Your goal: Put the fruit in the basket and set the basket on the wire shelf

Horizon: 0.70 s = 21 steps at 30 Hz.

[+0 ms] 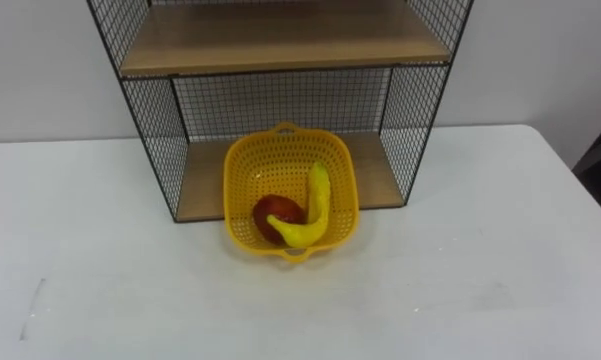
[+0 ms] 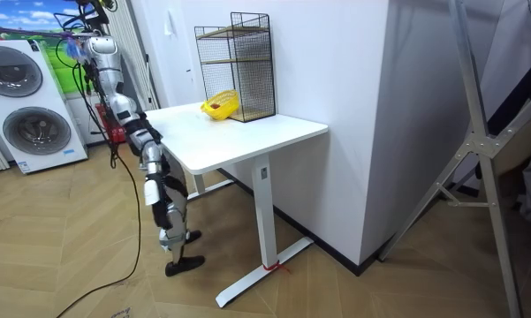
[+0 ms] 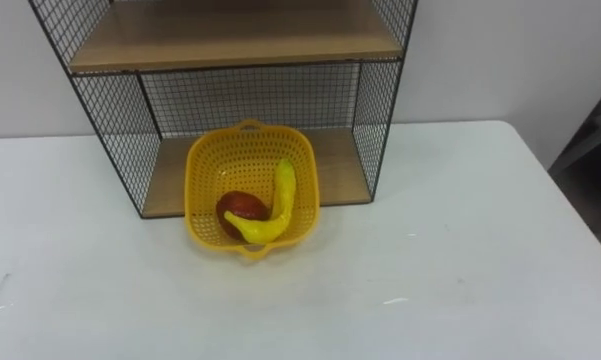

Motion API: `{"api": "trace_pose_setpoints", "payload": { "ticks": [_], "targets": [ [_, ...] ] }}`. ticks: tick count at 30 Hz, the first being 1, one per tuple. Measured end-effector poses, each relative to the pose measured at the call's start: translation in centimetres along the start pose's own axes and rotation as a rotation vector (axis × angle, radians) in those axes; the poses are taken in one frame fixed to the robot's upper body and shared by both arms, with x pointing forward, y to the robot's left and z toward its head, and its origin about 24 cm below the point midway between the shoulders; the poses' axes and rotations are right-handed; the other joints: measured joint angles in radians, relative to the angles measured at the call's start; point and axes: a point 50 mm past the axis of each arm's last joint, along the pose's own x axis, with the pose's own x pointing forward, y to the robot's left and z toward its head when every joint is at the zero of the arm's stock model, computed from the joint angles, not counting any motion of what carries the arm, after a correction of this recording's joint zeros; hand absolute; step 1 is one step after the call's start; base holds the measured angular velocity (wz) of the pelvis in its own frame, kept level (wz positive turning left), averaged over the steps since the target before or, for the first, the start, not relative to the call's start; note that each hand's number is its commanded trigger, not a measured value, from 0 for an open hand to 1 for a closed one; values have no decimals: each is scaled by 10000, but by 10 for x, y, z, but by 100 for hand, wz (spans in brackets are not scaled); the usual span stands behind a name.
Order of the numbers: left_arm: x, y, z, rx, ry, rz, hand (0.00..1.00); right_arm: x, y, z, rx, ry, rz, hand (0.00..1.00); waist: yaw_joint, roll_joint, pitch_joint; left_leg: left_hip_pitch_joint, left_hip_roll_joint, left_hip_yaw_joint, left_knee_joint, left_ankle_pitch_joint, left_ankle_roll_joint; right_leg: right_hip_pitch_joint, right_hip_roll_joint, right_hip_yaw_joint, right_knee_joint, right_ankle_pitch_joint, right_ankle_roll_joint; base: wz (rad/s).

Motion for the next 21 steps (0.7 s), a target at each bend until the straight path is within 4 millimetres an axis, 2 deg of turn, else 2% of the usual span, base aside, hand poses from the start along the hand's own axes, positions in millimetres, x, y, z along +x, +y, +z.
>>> {"api": "trace_pose_setpoints", "payload": {
  "ticks": [2,5,9,12,17,21],
  "targets": [
    [0,-6,1,531,-11,-325,0,-1,10,3,-2324,-522,1158,0,247,25,24,32,22,34,-20,21,9,-48,70,136,-2,31,-33,-20],
    [-1,-10,-4,946,231,-502,0,-4,23,0,-3446,-480,2428,0,236,9,24,166,17,24,-115,84,54,51,69,127,-38,44,-45,-3],
    [-3,-14,-10,1457,281,-645,0,-7,28,-10,-4291,-23,3487,0,273,-24,11,246,26,-6,-138,82,56,206,70,42,-144,58,-48,6],
    [-5,-15,-19,2053,561,-678,0,-5,20,-20,-5229,330,3742,0,265,-66,-6,249,25,-17,-132,88,47,237,62,-15,-157,66,-51,4],
    [-7,-11,-29,2530,1070,-649,0,0,-2,-33,-7330,1239,3206,0,292,-113,-41,286,21,-28,-130,83,55,267,51,-38,-146,66,-50,0],
    [-6,-12,-29,2595,1252,-686,0,-1,-5,-36,-7777,1628,3280,0,296,-122,-50,349,22,-28,-125,84,53,326,58,-32,-147,70,-51,0]
  ]
}}
